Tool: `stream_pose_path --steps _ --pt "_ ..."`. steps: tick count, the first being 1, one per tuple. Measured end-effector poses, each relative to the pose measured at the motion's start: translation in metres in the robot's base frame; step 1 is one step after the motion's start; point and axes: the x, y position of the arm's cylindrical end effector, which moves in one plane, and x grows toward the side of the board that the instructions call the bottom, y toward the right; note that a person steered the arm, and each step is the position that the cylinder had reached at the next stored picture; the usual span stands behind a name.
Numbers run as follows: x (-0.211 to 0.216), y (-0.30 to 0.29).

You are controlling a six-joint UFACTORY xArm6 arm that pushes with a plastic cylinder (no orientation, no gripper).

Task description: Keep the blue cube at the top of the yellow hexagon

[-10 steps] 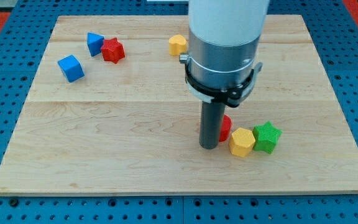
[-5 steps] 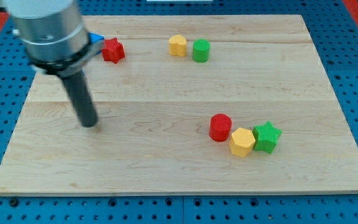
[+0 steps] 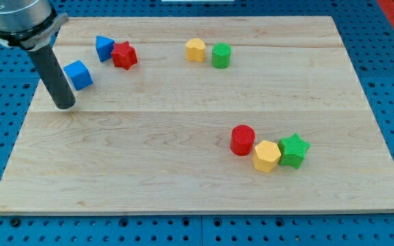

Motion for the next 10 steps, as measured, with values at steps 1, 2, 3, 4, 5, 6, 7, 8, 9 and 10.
stream_pose_path --steps 1,2,3,4,5,6,7,8,9,10 --pt "-0.007 -0.045" --pt "-0.040 -0.053" --pt "-0.064 -0.026" --pt "-0.064 0.017" --pt "-0.062 0.061" --pt "-0.051 0.116" --pt "-0.063 0.117" --pt "-0.079 0.092" --pt "-0.066 0.150" --pt "-0.052 0.220"
